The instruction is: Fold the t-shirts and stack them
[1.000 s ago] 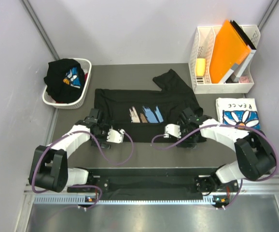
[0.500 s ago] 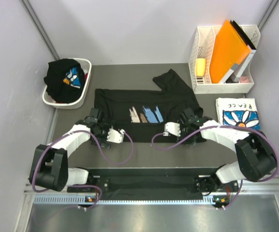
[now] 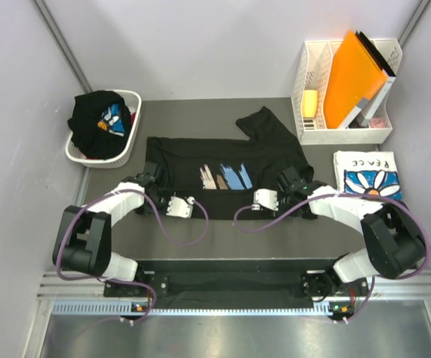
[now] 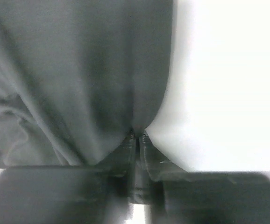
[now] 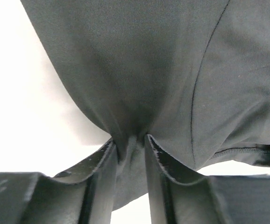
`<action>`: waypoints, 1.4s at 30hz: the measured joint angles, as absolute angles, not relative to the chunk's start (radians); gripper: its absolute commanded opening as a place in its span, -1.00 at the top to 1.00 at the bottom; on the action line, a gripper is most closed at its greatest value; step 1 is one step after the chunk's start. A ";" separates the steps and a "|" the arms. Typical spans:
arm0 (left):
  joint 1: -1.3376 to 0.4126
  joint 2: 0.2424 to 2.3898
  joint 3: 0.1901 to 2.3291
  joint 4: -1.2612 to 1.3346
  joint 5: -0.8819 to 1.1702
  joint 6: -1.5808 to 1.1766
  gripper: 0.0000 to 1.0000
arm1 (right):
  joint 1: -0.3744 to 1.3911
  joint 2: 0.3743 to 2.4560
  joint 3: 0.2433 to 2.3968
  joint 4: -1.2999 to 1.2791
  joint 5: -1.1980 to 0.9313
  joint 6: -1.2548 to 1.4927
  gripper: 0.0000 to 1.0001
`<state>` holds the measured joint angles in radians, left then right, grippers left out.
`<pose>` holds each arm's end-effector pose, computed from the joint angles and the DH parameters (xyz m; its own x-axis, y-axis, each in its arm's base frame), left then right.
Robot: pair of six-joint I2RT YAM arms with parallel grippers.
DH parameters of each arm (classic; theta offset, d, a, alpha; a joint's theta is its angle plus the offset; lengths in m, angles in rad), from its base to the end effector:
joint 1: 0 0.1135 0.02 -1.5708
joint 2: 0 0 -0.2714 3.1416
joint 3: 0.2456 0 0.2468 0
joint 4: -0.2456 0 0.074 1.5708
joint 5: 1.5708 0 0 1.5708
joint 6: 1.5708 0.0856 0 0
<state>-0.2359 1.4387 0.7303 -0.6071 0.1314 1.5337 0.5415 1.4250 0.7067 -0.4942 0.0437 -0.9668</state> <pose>0.2358 -0.0682 0.1186 0.2288 0.9639 -0.1361 0.9499 -0.1905 0.2477 0.2215 0.1289 0.1203 -0.0428 -0.9853 -0.1655 -0.9455 0.0934 -0.3119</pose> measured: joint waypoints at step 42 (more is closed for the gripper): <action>-0.237 1.307 0.747 -1.128 0.218 1.662 0.87 | 0.578 1.271 0.628 -0.801 -0.076 -1.157 0.98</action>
<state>-0.2371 1.3067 0.7471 -1.1278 0.2184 1.6615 0.5781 1.2713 0.6277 -0.8005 -0.0757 -1.1572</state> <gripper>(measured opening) 0.014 0.013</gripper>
